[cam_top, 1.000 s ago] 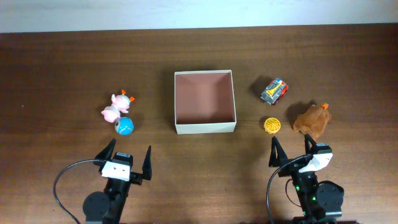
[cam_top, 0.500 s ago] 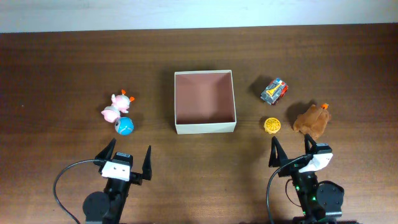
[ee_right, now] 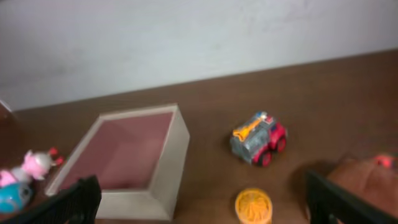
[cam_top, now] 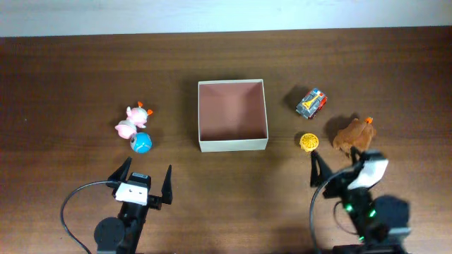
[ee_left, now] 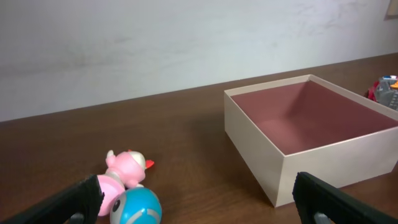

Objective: Pack container
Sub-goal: 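Reach the right gripper to the red-grey toy truck and grasp it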

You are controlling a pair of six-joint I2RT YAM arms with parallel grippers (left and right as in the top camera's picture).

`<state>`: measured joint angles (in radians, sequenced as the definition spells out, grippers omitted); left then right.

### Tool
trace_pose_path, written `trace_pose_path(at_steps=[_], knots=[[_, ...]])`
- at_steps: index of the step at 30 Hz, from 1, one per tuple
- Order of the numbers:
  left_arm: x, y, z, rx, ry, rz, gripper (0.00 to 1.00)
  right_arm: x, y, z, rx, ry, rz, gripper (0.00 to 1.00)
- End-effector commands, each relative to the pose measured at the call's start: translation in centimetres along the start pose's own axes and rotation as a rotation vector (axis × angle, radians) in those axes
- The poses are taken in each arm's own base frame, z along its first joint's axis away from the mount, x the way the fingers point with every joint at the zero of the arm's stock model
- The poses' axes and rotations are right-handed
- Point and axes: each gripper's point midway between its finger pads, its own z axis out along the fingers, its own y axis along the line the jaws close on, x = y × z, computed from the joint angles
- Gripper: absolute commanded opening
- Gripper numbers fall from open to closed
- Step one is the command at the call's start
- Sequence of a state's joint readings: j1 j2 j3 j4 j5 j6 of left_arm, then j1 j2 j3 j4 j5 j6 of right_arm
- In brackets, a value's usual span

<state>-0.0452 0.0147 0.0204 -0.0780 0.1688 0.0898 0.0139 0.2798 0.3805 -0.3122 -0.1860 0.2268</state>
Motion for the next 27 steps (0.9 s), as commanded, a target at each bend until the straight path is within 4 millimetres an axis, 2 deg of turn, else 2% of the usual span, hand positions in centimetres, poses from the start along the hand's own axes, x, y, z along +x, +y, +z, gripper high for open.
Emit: trace_pose_path(at_steps=[1, 4, 7, 9, 11, 13, 15, 17, 20, 23, 27], knots=[[0.0, 0.0, 0.0, 0.002, -0.005, 0.013, 1.00, -6.2, 1.5, 1.1, 0.014, 0.140, -0.014, 0.99], [0.0, 0.0, 0.0, 0.002, -0.005, 0.013, 1.00, -9.4, 1.9, 3.2, 0.047, 0.300, 0.018, 0.99], [0.0, 0.0, 0.0, 0.002, -0.005, 0.013, 1.00, -12.5, 2.7, 6.1, 0.030, 0.388, 0.042, 0.99], [0.0, 0.0, 0.0, 0.002, -0.005, 0.013, 0.99, -13.1, 3.7, 7.9, -0.024, 0.462, 0.071, 0.99], [0.0, 0.0, 0.0, 0.002, -0.005, 0.013, 1.00, -13.0, 3.6, 10.3, -0.032, 0.515, 0.093, 0.98], [0.0, 0.0, 0.0, 0.002, -0.005, 0.013, 1.00, -12.3, 3.8, 12.5, -0.067, 0.552, 0.111, 0.99], [0.0, 0.0, 0.0, 0.002, -0.005, 0.013, 1.00, -10.8, 2.9, 14.8, -0.048, 0.596, 0.132, 0.99], [0.0, 0.0, 0.0, 0.002, -0.005, 0.013, 1.00, -8.7, 0.5, 16.5, 0.091, 0.643, 0.232, 0.99], [0.0, 0.0, 0.0, 0.002, -0.005, 0.013, 1.00, -5.3, -3.1, 17.6, 0.337, 0.707, 0.384, 0.98], [0.0, 0.0, 0.0, 0.002, -0.005, 0.013, 1.00, -2.4, -4.3, 18.7, 0.414, 0.766, 0.439, 0.97], [0.0, 0.0, 0.0, 0.002, -0.005, 0.013, 0.99, -0.1, -5.7, 19.7, 0.540, 0.782, 0.473, 0.98]])
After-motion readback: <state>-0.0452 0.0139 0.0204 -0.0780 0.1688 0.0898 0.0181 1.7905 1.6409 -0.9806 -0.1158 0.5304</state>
